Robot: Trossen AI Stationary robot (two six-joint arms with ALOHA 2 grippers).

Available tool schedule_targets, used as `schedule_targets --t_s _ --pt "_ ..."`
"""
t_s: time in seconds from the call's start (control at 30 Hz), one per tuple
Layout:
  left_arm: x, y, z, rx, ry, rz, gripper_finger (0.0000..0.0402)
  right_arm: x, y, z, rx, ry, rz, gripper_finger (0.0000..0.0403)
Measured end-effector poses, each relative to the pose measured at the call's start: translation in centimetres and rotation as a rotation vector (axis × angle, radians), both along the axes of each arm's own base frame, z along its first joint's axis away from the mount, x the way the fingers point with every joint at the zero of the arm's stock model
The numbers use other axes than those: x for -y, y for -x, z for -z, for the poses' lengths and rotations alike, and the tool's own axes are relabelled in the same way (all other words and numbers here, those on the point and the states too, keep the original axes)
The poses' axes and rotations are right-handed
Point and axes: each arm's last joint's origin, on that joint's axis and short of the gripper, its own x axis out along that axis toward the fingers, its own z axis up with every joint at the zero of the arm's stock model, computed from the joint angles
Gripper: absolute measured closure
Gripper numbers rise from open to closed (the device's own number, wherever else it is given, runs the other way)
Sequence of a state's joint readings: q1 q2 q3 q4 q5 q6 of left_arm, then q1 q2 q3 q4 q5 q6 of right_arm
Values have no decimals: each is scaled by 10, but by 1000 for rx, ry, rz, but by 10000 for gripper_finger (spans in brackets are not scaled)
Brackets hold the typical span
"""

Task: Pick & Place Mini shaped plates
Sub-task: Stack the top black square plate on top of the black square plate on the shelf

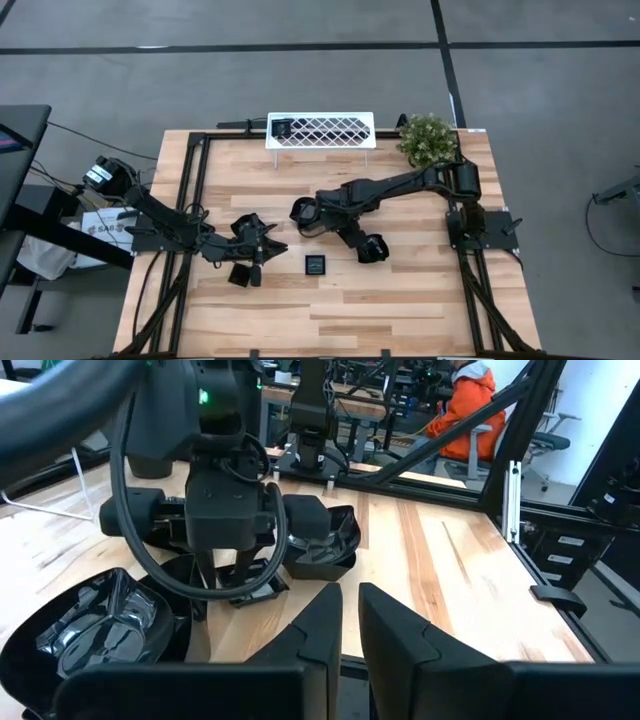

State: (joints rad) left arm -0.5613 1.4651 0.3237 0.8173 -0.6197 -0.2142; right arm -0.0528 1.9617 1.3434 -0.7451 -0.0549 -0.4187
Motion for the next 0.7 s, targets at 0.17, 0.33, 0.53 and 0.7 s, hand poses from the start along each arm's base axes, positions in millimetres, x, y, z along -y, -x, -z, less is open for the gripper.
schedule_targets --t_s 0.17,0.33,0.53,0.7 --pt "0 0 0 0 0 0 362 0 -4 -11 -3 0 0 326" --pt "0 0 0 0 0 0 362 0 -8 -19 12 0 0 328" --pt "0 0 0 -1 0 0 362 0 -7 -18 6 -3 12 328" --pt "0 0 0 -3 5 11 362 0 -7 -18 6 -6 26 322"
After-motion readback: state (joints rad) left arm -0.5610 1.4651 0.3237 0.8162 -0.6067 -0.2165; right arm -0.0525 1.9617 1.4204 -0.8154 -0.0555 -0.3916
